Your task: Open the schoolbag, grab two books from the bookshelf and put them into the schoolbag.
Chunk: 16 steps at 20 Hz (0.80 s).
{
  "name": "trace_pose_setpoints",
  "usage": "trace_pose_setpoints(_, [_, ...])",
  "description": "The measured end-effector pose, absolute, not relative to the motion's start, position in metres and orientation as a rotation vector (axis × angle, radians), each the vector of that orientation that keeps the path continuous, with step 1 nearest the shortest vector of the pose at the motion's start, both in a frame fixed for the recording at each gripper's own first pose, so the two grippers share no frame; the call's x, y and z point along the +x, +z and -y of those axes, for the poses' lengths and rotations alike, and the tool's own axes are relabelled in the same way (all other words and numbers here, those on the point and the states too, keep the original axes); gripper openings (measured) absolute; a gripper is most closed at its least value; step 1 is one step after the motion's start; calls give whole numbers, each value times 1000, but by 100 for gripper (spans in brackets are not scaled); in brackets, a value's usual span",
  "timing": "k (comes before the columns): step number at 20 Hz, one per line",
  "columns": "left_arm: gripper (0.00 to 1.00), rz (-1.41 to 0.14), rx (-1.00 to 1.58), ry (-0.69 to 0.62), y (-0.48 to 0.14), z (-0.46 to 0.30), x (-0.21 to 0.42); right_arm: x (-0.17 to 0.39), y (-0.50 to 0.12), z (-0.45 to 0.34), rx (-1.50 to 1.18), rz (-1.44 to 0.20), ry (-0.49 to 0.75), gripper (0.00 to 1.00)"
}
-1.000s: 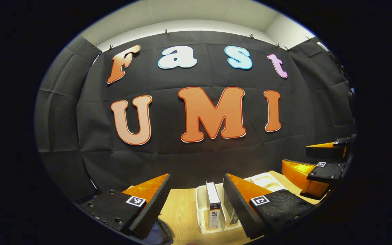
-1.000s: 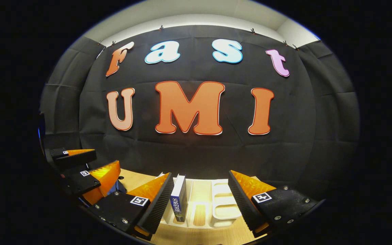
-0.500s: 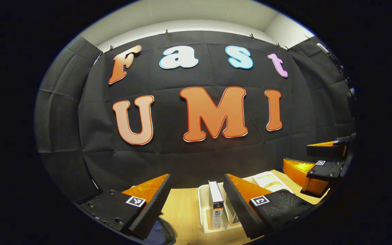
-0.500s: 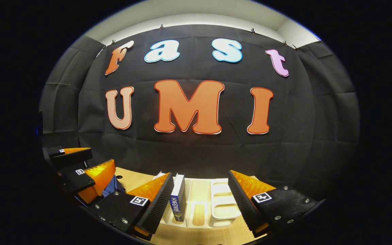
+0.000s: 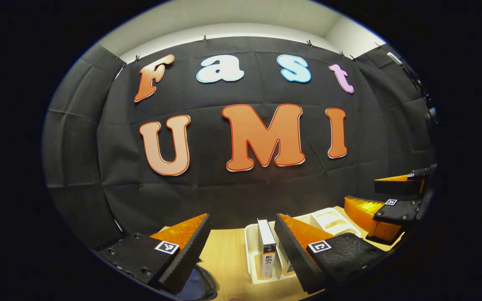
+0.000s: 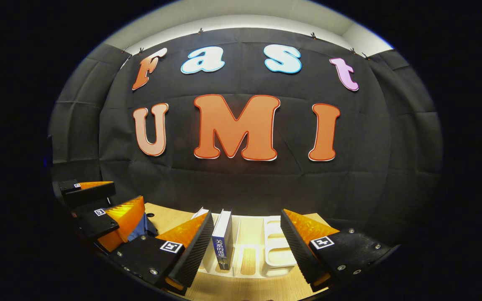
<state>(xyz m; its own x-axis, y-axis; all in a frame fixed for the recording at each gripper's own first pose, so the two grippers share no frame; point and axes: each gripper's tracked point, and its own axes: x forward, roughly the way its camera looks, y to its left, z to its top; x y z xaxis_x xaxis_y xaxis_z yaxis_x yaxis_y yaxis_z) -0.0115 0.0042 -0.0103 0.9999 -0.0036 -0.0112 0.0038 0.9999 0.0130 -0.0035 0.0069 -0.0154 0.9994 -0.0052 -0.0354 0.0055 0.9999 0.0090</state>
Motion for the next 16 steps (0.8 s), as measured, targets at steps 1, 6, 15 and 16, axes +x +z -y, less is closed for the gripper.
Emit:
trace_pose_setpoints(1, [96, -11, 12, -7, -9, -3, -12, -4, -16, -6, 13, -34, -5, 95])
trace_pose_setpoints(6, [95, -16, 8, -3, -14, -6, -12, -2, -18, -9, 10, -41, -2, 95])
trace_pose_setpoints(15, [99, -13, 10, 9, -12, -8, -13, -1, -20, -13, -1, -49, 12, 95])
trace_pose_setpoints(16, [99, -14, 10, 9, -12, -8, -12, 0, -19, -14, -1, -50, 12, 95])
